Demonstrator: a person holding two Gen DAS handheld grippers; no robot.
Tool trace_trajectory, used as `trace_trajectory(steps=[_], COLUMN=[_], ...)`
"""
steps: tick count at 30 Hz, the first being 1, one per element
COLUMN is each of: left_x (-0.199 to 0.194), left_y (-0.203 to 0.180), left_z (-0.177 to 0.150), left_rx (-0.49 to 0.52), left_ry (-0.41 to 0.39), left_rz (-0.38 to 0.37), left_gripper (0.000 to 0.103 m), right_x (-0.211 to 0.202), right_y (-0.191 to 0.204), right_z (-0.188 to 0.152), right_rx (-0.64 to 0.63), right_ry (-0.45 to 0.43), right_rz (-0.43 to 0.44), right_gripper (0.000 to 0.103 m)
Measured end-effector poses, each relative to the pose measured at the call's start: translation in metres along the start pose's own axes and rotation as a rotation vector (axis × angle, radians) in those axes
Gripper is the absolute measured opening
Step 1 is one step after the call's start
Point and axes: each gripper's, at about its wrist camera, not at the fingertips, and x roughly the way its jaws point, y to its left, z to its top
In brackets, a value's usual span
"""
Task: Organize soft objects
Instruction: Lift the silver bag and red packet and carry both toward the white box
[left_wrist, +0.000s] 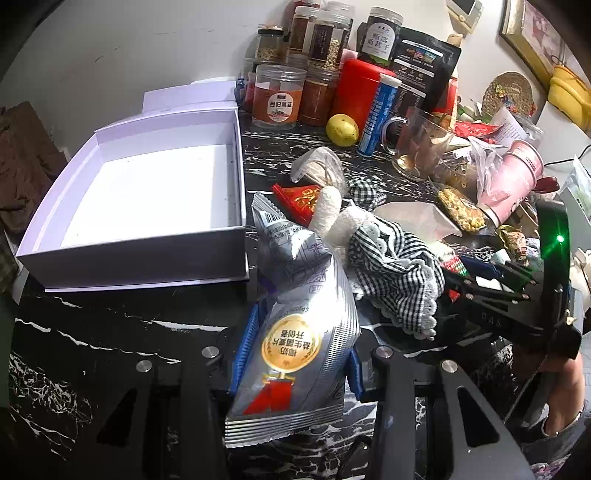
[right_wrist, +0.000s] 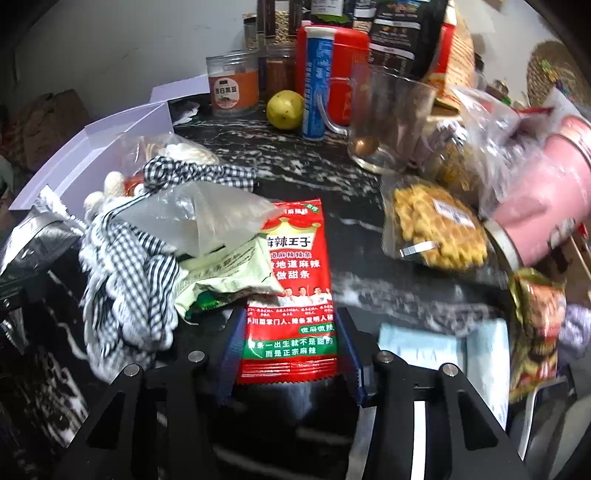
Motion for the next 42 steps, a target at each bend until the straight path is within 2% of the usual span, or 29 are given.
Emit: trace_trajectory(steps=[13, 19, 22, 26, 33, 38, 39, 40, 41, 42], left_x=[-0.015, -0.020, -0.022, -0.025, -0.028, -0.026, -0.026, -0.026, -0.025, -0.025], left_y=[-0.016, -0.019, -0.019, -0.017, -0.010, -0.007, -0.007, -0.007, -0.007, -0.008], left_z=[-0.015, -0.021, -0.023, -0.026, -0.029, -0.028, -0.028, -0.028, -0.028, -0.028], left_rx=[0.040, 0.041, 0.040, 0.033, 0.014, 0.005, 0.006, 0.006, 0.007, 0.010], left_ry=[-0.006, -0.002, -0.004, -0.011, -0.016, -0.012, -0.011, -0.012, -0.012, -0.012], left_rz=[-0.042, -0.052, -0.051, -0.037, -0.015, -0.014, -0.015, -0.015, -0.016, -0.018], left_gripper=[0.042, 0.042, 0.042, 0.042, 0.042, 0.042, 0.042, 0.042, 0.042, 0.042], right_x=[-0.060, -0.069, -0.065, -0.056, -0.041, -0.039, -0.038, -0.038, -0.038, -0.039], right_y=[-0.009, -0.008, -0.004, 0.006, 0.024, 0.010, 0.008, 0.005, 0.003, 0.003], right_z=[-0.064, -0.082, -0.081, -0.072, -0.065, -0.065, -0.066, -0.067, -0.066, -0.065], right_rx=[0.081, 0.088, 0.079, 0.031, -0.070, 0.016, 0.033, 0.048, 0.052, 0.052], right_ry=[0.055, 0.083, 0.077, 0.050, 0.029, 0.041, 0.042, 0.038, 0.029, 0.019], right_rz=[-0.011, 0.017, 0.008, -0.014, -0.095, -0.065, -0.051, -0.032, -0.033, -0.035], right_gripper=[0.047, 0.048, 0.055, 0.059, 0.060, 0.067, 0.066, 0.061, 0.048, 0.046])
